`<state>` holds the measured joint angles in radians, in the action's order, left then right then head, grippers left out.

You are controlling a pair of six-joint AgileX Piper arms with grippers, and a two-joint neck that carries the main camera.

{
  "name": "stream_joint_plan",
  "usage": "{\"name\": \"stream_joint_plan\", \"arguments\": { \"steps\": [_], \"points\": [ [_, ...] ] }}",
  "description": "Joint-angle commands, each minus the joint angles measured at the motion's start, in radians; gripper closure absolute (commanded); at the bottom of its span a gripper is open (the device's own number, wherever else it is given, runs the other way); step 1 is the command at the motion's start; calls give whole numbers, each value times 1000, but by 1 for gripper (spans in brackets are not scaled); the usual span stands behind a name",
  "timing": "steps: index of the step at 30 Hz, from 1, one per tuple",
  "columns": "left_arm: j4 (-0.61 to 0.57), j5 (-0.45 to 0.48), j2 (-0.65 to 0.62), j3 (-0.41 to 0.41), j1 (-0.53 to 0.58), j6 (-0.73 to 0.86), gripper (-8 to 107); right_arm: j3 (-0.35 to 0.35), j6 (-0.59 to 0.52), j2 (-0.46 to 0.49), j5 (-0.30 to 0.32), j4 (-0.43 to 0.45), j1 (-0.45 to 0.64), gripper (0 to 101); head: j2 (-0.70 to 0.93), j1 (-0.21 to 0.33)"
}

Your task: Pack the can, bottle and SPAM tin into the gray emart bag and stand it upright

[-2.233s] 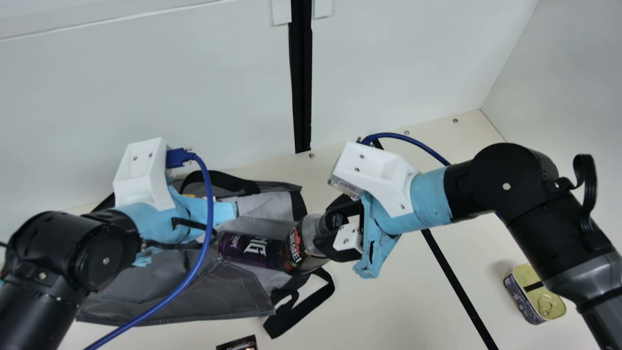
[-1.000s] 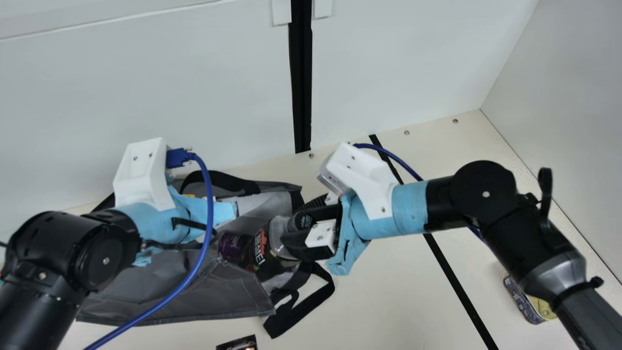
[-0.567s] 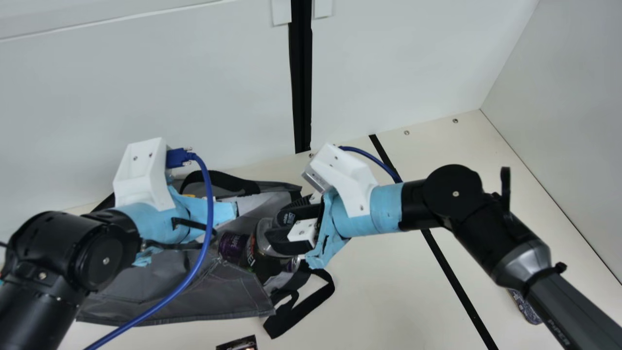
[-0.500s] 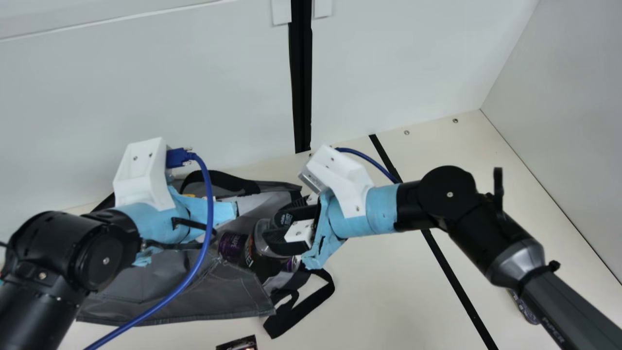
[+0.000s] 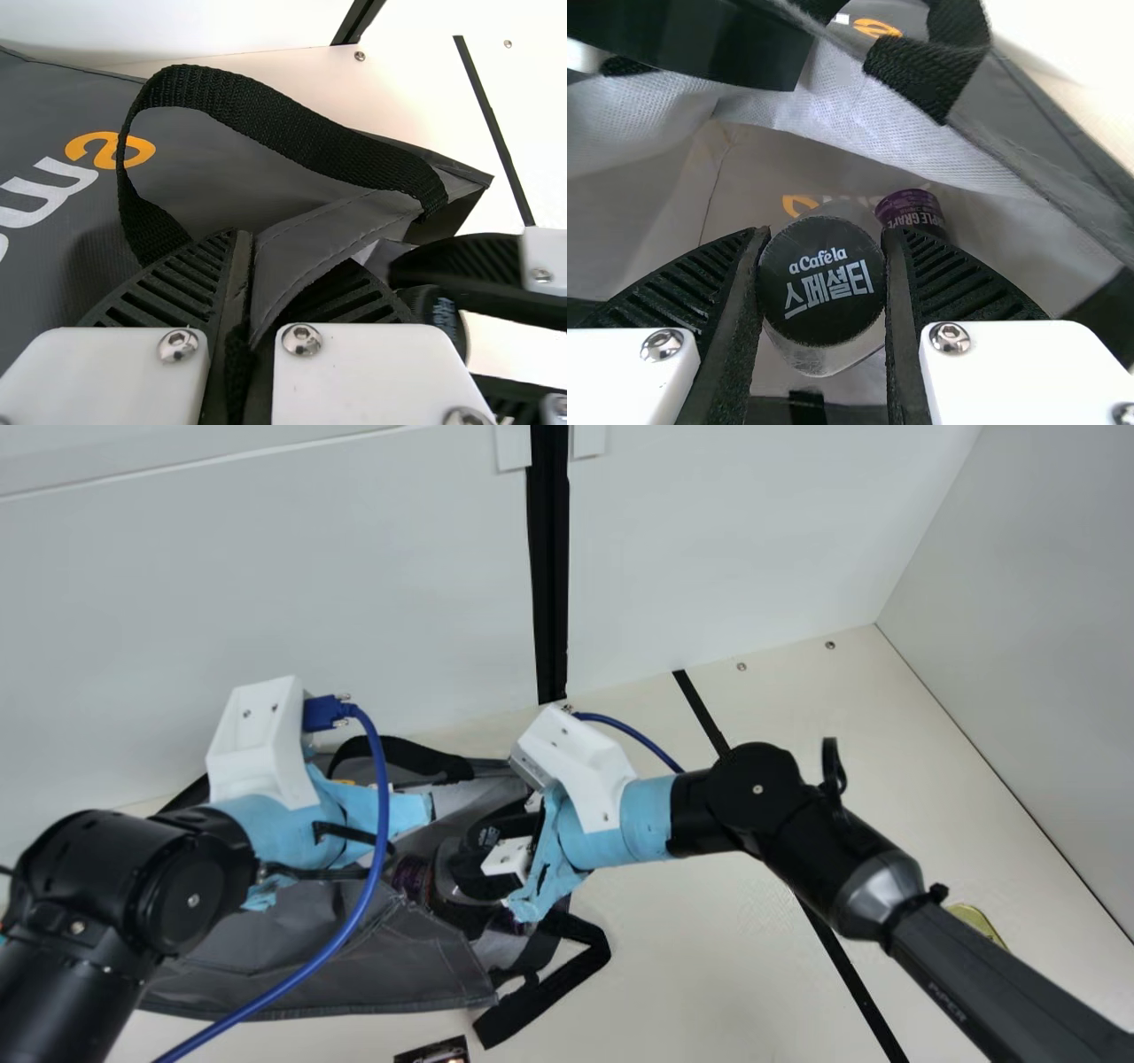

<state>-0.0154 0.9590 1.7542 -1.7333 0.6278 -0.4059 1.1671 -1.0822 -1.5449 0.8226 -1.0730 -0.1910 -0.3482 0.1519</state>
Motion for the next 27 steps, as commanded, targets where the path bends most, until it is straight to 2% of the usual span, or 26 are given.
{"name": "stream_joint_plan", "arguments": {
  "steps": [1,13,27],
  "points": [
    [0,0,0,0,0,0,107,2,-1,-8,-13,-3,-11,101,-1,23],
    [0,0,0,0,0,0,107,41,4,-87,-75,-15,-75,101,-1,23],
    [0,0,0,0,0,0,107,110,21,-177,-118,-12,-129,101,-1,23]
  ]
}}
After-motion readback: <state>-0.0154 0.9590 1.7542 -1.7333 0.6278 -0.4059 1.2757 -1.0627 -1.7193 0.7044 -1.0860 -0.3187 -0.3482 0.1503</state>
